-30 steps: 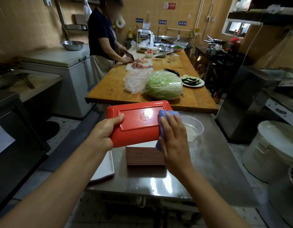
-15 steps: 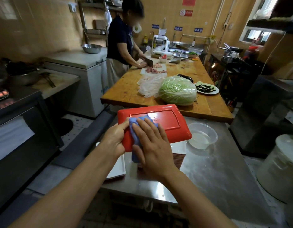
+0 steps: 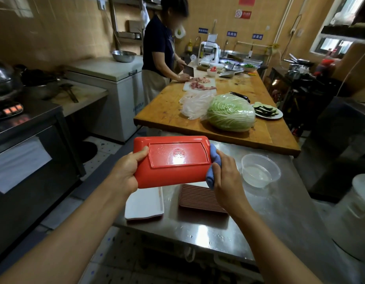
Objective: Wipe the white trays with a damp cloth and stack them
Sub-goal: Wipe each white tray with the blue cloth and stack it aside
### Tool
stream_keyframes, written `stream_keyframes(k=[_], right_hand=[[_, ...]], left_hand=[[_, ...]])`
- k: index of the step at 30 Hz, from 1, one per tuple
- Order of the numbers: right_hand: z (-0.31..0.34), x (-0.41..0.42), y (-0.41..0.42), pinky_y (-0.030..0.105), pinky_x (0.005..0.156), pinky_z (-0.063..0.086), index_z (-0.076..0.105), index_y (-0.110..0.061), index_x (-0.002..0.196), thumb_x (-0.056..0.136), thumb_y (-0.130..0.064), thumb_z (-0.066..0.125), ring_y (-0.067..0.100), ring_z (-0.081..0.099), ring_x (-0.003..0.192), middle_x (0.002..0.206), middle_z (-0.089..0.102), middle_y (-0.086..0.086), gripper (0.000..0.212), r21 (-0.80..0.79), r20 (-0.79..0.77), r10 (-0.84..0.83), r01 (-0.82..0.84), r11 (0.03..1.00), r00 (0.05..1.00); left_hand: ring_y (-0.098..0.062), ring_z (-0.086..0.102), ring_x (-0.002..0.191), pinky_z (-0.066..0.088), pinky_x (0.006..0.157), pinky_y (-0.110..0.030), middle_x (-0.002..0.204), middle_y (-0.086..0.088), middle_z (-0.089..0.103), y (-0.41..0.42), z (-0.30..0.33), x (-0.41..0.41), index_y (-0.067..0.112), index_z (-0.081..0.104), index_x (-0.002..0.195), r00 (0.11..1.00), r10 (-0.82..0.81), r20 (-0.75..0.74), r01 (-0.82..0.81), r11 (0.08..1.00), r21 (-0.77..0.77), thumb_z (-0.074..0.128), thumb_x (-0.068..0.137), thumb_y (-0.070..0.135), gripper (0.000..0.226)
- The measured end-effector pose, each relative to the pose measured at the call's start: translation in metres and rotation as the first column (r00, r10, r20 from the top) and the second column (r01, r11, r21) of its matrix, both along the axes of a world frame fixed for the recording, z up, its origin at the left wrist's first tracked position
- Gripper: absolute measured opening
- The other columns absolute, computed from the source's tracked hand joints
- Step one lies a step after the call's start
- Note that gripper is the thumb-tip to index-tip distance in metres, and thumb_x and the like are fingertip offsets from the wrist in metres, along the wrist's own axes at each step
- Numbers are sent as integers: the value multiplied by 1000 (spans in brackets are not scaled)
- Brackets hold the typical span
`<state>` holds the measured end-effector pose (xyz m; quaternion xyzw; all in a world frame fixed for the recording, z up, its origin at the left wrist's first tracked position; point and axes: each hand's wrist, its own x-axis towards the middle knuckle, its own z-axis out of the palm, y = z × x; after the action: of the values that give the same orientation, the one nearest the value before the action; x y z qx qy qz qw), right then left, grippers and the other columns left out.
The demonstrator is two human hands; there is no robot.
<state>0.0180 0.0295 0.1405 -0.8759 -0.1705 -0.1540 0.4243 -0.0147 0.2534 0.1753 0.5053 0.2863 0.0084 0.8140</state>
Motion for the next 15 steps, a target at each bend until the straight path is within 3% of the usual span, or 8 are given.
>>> stream_keyframes(k=[5, 9, 11, 13, 15], right_hand=[[-21, 1, 9, 17, 65, 31, 55, -16, 106, 95, -6, 42, 18, 54, 85, 87, 53, -4, 20, 70, -48, -67, 71, 995, 997], [-23, -1, 24, 4, 64, 33, 49, -27, 96, 91, -2, 46, 9, 50, 72, 77, 50, -17, 26, 67, -28, -72, 74, 995, 997], [-24, -3, 32, 3, 65, 34, 49, -27, 98, 93, -4, 45, 4, 53, 74, 79, 53, -17, 24, 89, -46, -50, 54, 995, 998], [-25, -5, 40, 8, 68, 37, 49, -28, 101, 95, -8, 44, 1, 54, 78, 82, 54, -15, 21, 91, -99, -21, 30, 995, 995], [-29, -7, 47, 20, 75, 43, 50, -24, 104, 97, -12, 44, 5, 55, 82, 89, 57, -7, 16, 76, -157, -4, 16, 997, 988]], left_hand=[[-30, 66, 85, 52, 63, -42, 96, -11, 68, 16, -8, -4, 20, 58, 97, 999, 27, 40, -27, 1000, 8, 61, 89, 22, 10], [-29, 66, 86, 53, 77, -45, 97, -11, 68, 32, -13, -5, 21, 60, 95, 984, 55, 171, -64, 997, 51, 58, 91, 17, 6], [-25, 65, 82, 54, 78, -39, 91, -7, 68, 42, -18, -3, 20, 62, 94, 961, 60, 271, -116, 974, 196, 59, 90, 13, 9], [-23, 64, 80, 53, 73, -32, 83, -3, 67, 53, -28, -1, 18, 62, 93, 943, -12, 331, -176, 829, 530, 62, 88, 12, 8], [-25, 64, 77, 52, 70, -36, 80, -5, 67, 61, -43, 1, 13, 63, 92, 947, -169, 271, -165, 469, 868, 67, 85, 17, 8]])
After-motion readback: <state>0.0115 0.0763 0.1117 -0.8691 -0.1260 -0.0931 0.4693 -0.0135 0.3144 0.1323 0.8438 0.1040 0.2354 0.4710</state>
